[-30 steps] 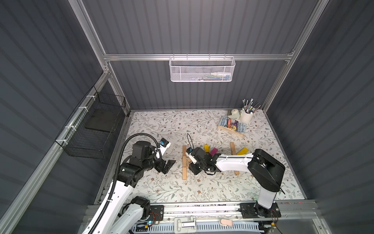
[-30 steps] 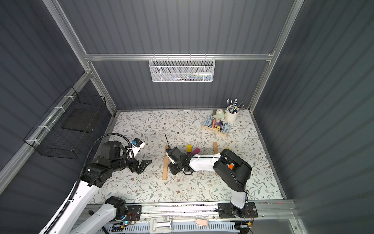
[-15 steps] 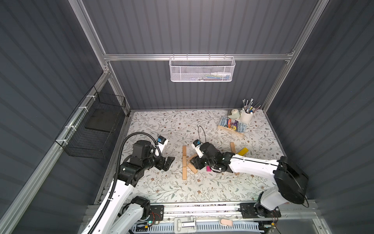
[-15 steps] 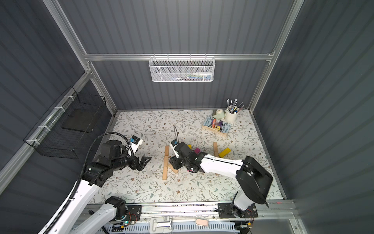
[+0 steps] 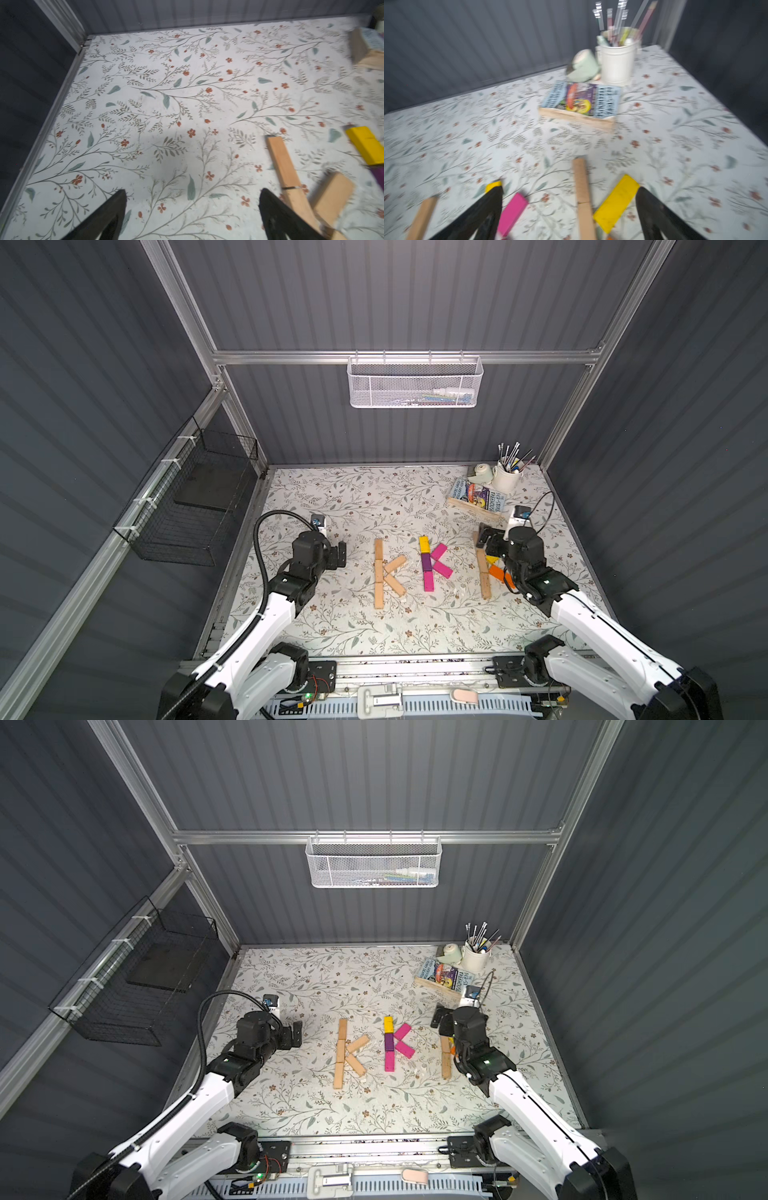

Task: Assemble the letter k with building blocks
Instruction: Reset both arms

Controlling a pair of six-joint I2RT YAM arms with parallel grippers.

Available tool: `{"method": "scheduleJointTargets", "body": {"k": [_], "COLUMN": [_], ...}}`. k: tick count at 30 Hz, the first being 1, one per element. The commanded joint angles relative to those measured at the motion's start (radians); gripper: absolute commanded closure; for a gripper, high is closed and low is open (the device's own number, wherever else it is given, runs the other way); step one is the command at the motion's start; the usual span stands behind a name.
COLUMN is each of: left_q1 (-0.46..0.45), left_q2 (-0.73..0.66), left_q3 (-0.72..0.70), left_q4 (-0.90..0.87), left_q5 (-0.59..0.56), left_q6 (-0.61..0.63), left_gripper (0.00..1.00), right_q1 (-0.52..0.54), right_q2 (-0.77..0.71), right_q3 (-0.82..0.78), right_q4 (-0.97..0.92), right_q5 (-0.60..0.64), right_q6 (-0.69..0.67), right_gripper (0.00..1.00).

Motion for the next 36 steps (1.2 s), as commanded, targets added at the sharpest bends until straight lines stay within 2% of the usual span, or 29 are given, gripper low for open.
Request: {"method": "scheduleJointTargets", "body": {"k": [1,3,6,8,10,11,12,14,15,16,19,20,21,22,23,24,25,26,27,28,30,31,33,36], "left_q1": [0.003,0.005,0.029,0.056,0.083,0.103,0.127,0.183,0.207,0.213,0.232,0.243,0.252,0.255,0.258,0.266,0.274,0.284,0.286,0.287,0.288,0.288,0.288,0.288], "left_q2": [0.066,0.118,0.195,0.241,0.282,0.307,0.332,0.403,0.435,0.444,0.516,0.534,0.561,0.617,0.698,0.726,0.671,0.694,0.718,0.694,0.717,0.698,0.715,0.704], "left_q3": [-0.022,-0.045,-0.061,-0.078,-0.107,-0.121,-0.129,-0.154,-0.158,-0.137,-0.122,-0.1,-0.103,-0.13,-0.151,-0.162,-0.14,-0.115,-0.095,-0.044,-0.066,-0.051,-0.064,-0.058], "left_q4": [0.209,0.297,0.386,0.453,0.547,0.596,0.633,0.737,0.802,0.776,0.871,0.854,0.872,0.969,1.102,1.2,1.05,1.027,1.061,0.905,0.991,0.916,0.978,0.939], "left_q5": [-0.159,-0.185,-0.161,-0.103,-0.06,-0.037,-0.007,0.075,0.106,0.139,0.179,0.197,0.233,0.245,0.243,0.24,0.238,0.231,0.223,0.197,0.166,0.147,0.145,0.145], "left_q6": [0.114,0.178,0.211,0.209,0.2,0.19,0.18,0.158,0.151,0.161,0.192,0.177,0.17,0.166,0.161,0.154,0.14,0.121,0.119,0.104,0.094,0.084,0.088,0.084], "left_gripper": [0.0,0.0,0.0,0.0,0.0,0.0,0.0,0.0,0.0,0.0,0.0,0.0,0.0,0.0,0.0,0.0,0.0,0.0,0.0,0.0,0.0,0.0,0.0,0.0], "right_q1": [-0.183,-0.32,-0.415,-0.428,-0.432,-0.431,-0.437,-0.44,-0.441,-0.441,-0.424,-0.412,-0.406,-0.403,-0.404,-0.401,-0.391,-0.389,-0.389,-0.388,-0.388,-0.387,-0.387,-0.381], "right_q2": [0.026,0.075,0.195,0.321,0.374,0.411,0.447,0.428,0.429,0.443,0.456,0.499,0.57,0.574,0.511,0.502,0.551,0.569,0.542,0.518,0.539,0.562,0.542,0.549], "right_q3": [-0.067,-0.064,-0.103,-0.14,-0.109,-0.145,-0.159,-0.139,-0.172,-0.217,-0.255,-0.266,-0.285,-0.291,-0.263,-0.254,-0.274,-0.294,-0.297,-0.294,-0.293,-0.293,-0.269,-0.222], "right_q4": [0.08,0.107,0.297,0.49,0.546,0.702,0.782,0.71,0.768,0.889,0.953,1.004,1.154,1.178,1.02,0.979,1.096,1.176,1.134,1.087,1.115,1.153,1.079,1.009], "right_q5": [0.01,-0.089,-0.17,-0.208,-0.259,-0.275,-0.277,-0.316,-0.326,-0.33,-0.369,-0.371,-0.366,-0.369,-0.347,-0.333,-0.317,-0.311,-0.29,-0.287,-0.291,-0.308,-0.336,-0.372], "right_q6": [-0.043,-0.041,-0.076,-0.093,-0.124,-0.167,-0.16,-0.17,-0.171,-0.177,-0.21,-0.225,-0.232,-0.232,-0.223,-0.223,-0.232,-0.237,-0.226,-0.22,-0.226,-0.235,-0.243,-0.266], "right_gripper": [0.01,0.01,0.01,0.01,0.01,0.01,0.01,0.01,0.01,0.01,0.01,0.01,0.01,0.01,0.01,0.01,0.01,0.01,0.01,0.01,0.01,0.01,0.01,0.01]}}
